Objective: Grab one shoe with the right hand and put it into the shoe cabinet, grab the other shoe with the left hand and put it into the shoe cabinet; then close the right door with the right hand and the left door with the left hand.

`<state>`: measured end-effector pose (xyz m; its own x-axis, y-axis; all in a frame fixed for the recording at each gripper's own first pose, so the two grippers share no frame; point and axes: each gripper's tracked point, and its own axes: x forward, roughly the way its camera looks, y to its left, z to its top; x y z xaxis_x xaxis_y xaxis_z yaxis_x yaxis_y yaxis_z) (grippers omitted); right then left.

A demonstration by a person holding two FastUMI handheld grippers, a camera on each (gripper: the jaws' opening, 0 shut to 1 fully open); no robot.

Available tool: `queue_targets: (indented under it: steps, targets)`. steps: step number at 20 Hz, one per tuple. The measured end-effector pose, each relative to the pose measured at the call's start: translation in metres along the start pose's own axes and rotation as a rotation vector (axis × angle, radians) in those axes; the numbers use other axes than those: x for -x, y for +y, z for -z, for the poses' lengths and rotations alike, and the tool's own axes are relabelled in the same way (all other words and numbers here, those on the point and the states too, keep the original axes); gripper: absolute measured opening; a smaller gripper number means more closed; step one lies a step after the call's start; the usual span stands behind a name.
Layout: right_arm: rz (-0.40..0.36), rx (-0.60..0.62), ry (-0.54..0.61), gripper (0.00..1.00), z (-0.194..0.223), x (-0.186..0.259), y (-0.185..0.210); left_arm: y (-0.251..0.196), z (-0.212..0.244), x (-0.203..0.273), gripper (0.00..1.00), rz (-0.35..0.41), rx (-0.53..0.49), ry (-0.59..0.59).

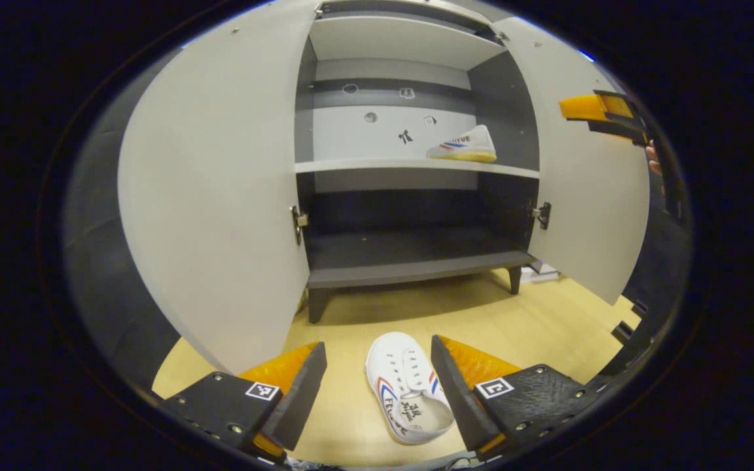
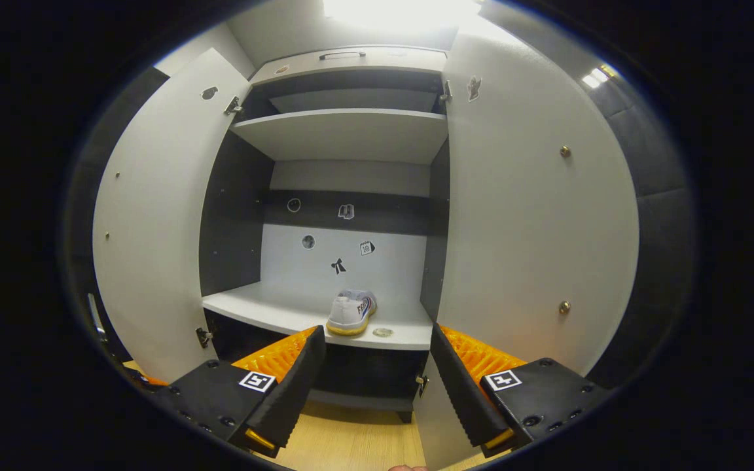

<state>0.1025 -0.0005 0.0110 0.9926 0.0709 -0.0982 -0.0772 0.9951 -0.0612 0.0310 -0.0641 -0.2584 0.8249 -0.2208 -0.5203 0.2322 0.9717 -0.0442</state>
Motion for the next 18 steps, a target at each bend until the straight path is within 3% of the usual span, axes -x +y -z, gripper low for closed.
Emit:
queue_targets:
  steps: [4, 5, 6, 10, 13, 18]
  targets:
    - [0.041, 0.012, 0.037, 0.96, 0.015, 0.018, -0.012, -0.005, 0.04, -0.027, 0.92, 0.035, 0.023, 0.105]
    - [0.048, 0.014, 0.044, 1.0, 0.017, 0.022, -0.015, -0.003, 0.05, -0.031, 0.94, 0.033, 0.025, 0.129]
    - [0.054, 0.016, 0.049, 0.96, 0.019, 0.025, -0.017, 0.0, 0.058, -0.036, 0.93, 0.03, 0.024, 0.151]
    - [0.08, 0.01, 0.076, 1.0, 0.029, 0.04, -0.024, 0.006, 0.092, -0.056, 0.94, 0.019, 0.017, 0.246]
    - [0.096, 0.009, 0.104, 0.96, 0.037, 0.046, -0.03, 0.008, 0.109, -0.067, 0.93, 0.011, 0.017, 0.3]
    - [0.11, 0.021, 0.125, 1.0, 0.044, 0.055, -0.035, 0.009, 0.127, -0.07, 0.94, 0.006, 0.006, 0.354]
